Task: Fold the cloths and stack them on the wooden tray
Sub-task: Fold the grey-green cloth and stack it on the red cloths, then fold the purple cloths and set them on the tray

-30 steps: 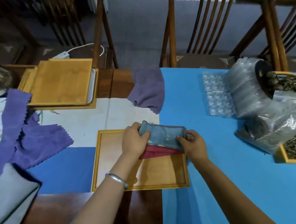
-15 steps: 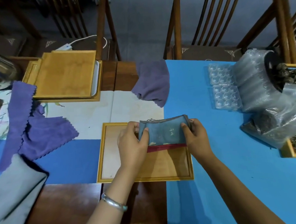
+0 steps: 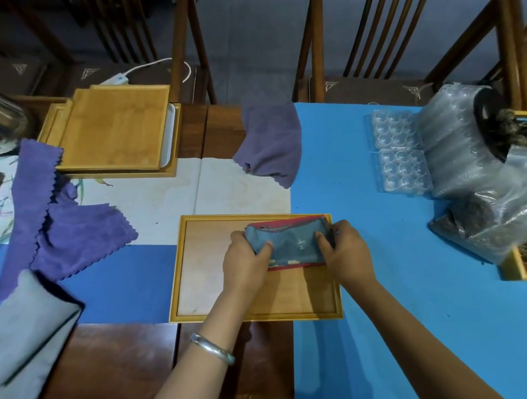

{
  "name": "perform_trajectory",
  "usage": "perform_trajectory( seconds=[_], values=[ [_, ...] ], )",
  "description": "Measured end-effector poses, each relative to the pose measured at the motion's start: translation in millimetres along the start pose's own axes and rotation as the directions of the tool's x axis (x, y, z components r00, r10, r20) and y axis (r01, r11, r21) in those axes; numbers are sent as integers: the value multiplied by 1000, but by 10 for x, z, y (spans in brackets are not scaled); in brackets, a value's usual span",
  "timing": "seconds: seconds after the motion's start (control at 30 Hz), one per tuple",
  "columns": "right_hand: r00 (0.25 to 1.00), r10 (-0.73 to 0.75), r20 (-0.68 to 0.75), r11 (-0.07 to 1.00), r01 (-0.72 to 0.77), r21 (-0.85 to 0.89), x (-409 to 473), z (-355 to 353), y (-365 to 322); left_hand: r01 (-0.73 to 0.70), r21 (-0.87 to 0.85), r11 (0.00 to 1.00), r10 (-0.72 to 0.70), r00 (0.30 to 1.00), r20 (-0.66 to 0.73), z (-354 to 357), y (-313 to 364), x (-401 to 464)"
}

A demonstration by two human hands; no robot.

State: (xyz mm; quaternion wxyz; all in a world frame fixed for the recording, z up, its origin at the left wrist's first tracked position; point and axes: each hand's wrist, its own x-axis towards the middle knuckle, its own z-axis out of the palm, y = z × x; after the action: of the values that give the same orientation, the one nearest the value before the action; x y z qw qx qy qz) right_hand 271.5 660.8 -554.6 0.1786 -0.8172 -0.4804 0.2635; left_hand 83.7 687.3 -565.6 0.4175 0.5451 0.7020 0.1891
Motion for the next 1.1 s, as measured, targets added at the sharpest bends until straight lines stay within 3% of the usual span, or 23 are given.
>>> perform_trajectory(
  seconds=[0.17,0.43,0.63,0.87,0.97,1.1],
  values=[
    [999,28,-44,997,-25,72,-65,43,0,-130,-73,989,126,990,-58,18,38,158],
    [994,-3,-107,997,11,79,-70,45,-22,-203,-13,979,202,978,-49,-82,-49,188],
    [975,-46,-218,985,80,154,64,-227,-120,-208,14,978,204,941,-270,-464,45,299],
    [960,-267,-80,961,272,54,610,-358,-537,-347,288,893,394,911,-124,-660,513,888],
    [928,-372,25,924,373,-84,987,-318,-729,-427,323,845,473,878,-75,-631,749,1284],
    [865,-486,125,838,502,-215,1475,-199,-896,-431,350,832,470,882,-29,-530,855,1762]
  ],
)
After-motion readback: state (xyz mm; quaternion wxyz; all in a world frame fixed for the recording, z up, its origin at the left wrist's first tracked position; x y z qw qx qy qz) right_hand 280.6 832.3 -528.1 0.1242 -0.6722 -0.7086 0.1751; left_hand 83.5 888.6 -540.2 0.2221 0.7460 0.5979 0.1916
